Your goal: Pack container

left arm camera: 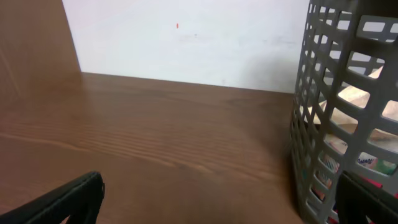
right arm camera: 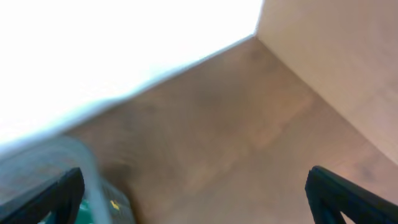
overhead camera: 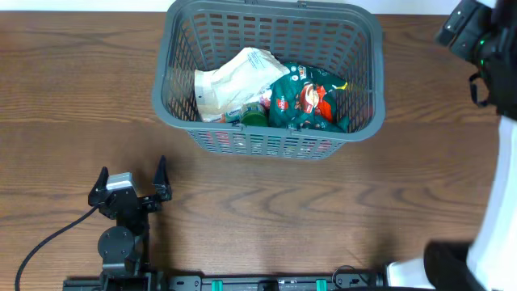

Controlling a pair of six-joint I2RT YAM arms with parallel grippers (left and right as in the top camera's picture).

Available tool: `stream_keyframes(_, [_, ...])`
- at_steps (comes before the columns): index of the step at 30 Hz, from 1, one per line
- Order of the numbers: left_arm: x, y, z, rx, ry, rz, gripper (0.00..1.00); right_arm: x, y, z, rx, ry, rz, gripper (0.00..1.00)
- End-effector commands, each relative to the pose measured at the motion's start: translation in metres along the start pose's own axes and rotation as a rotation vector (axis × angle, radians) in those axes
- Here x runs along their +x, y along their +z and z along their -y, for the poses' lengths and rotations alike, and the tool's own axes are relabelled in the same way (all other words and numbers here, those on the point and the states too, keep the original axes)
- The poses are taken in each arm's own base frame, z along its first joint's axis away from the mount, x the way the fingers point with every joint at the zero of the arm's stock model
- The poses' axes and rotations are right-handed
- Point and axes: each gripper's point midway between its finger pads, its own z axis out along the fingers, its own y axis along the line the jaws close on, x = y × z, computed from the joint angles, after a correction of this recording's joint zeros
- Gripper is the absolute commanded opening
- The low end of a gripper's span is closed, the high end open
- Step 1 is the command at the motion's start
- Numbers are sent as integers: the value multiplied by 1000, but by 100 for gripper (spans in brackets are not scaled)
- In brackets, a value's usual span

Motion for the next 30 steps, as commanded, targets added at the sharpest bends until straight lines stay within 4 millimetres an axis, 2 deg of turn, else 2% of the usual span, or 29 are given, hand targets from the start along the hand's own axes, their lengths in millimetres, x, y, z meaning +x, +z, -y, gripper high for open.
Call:
stream_keyframes(1, [10,1,-3,-19,-12,-24,99,-6,-33,-7,-113,-37,92,99])
stream_keyframes(3, [10,1,-3,-19,-12,-24,99,-11,-45,-9,-165,-9,168,99])
stream_keyframes(5, [10,1,-3,-19,-12,-24,99,-5,-57,-11,-232,10,214,99])
stream_keyframes(8, [10,1,-3,-19,-12,-24,99,20,-71,-11,-327,6,214,99])
stream_keyframes(11, [10,1,-3,-19,-12,-24,99,47,-74,3,-330,3,209,99])
stream_keyframes(15, [10,1,-3,-19,-12,-24,99,77,-72,31,-254,13,227,99])
stream_keyframes(19, [10,1,-3,-19,-12,-24,99,108,-66,41,-257,-16,222,99])
stream_keyframes(24, [10,1,-3,-19,-12,-24,99,143,-57,33,-352,-114,261,99])
stream_keyframes(30, [10,1,-3,-19,-12,-24,99,187,-45,14,-494,-281,324,99])
